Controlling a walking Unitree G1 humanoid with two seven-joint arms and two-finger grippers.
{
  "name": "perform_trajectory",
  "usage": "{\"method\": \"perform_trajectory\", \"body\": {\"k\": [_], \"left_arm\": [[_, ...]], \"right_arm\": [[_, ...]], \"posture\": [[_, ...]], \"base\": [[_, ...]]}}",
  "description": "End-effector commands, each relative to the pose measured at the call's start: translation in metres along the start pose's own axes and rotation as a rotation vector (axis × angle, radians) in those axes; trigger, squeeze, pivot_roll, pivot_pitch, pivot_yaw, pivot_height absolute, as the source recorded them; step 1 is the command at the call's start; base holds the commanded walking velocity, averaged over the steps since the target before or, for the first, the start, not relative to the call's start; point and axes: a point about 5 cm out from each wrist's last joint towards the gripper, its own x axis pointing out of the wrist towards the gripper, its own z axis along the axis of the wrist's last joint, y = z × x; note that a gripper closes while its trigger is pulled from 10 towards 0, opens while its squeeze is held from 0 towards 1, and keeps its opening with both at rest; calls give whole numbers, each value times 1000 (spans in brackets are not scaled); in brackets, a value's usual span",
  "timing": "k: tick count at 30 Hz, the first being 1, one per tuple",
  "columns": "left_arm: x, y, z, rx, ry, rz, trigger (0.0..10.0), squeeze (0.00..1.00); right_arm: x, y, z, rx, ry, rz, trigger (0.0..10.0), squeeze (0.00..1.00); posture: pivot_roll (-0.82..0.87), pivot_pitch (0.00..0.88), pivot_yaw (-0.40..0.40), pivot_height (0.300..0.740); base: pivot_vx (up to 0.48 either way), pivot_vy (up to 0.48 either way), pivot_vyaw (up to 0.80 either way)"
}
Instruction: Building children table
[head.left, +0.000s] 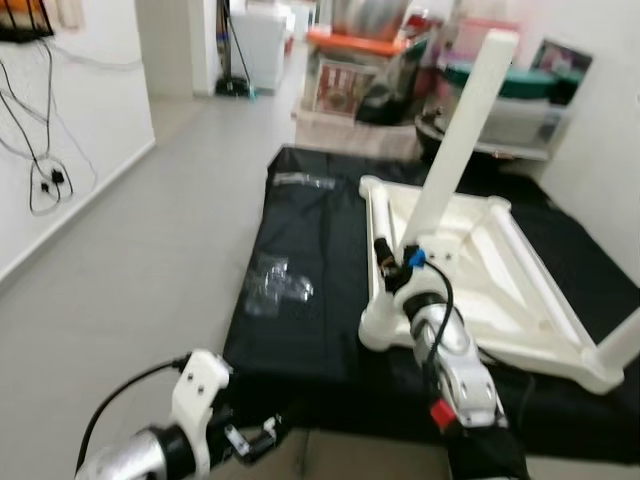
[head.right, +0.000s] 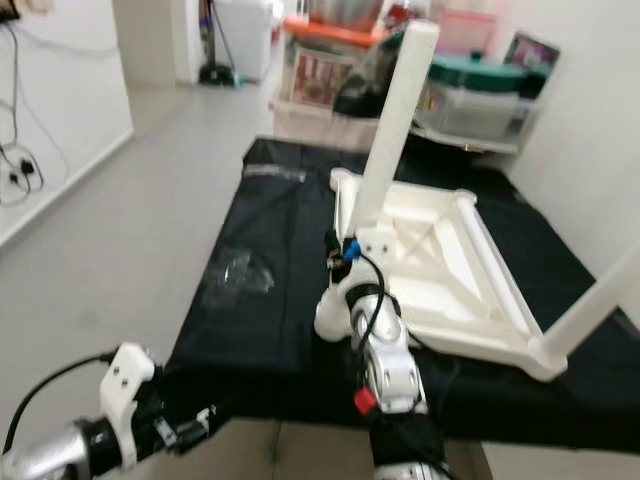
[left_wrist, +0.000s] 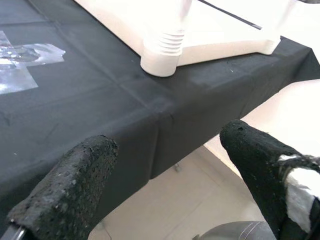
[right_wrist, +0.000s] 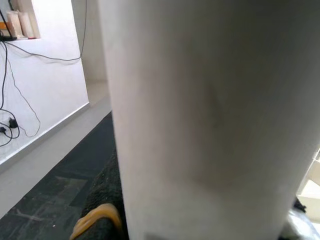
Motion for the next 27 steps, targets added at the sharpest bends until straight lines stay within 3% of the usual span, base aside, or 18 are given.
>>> {"method": "perform_trajectory", "body": {"k": [1,5,7,8,10,13,14,15,16,18,27], "left_arm": [[2,-1,0,-3,4,-3,10000,0],[3,-1,0,-3,3,-5,10000,0],[4,0,-1,-1,3,-10,10000,0],[4,0,-1,-1,3,-10,10000,0],[6,0,-1,2,4,-14,10000,0],[6,0,-1,2,4,-14,10000,0],[6,0,-1,3,4,-14,10000,0],[6,0,-1,3,4,-14,10000,0],[7,0,-2,3,3,-13,10000,0],[8,0,-2,2,1,-10,10000,0],[7,-1,-1,-2,0,-3,10000,0]], "right_arm": [[-6,-8,-22,-8,111,-46,0,0],[-4,1,-21,48,103,56,0,0],[-2,16,-11,96,57,294,0,0],[-2,16,-11,96,57,294,0,0],[-6,29,1,78,12,559,0,0],[-6,29,1,78,12,559,0,0],[-10,34,4,67,9,677,0,0],[-10,34,4,67,9,677,0,0],[-14,37,5,55,22,784,0,0],[-16,38,4,43,33,847,0,0],[-13,41,-5,34,86,936,0,0]], "posture": [[72,0,-113,740],[71,0,-112,740],[64,0,-105,740],[64,0,-105,740],[66,0,-109,740],[66,0,-109,740],[66,0,-109,740],[66,0,-109,740],[73,0,-120,740],[78,0,-128,740],[86,0,-135,740]], "base": [[0,0,0],[0,0,0],[0,0,0],[0,0,0],[0,0,0],[0,0,0],[0,0,0],[0,0,0],[0,0,0],[0,0,0],[0,0,0]]}}
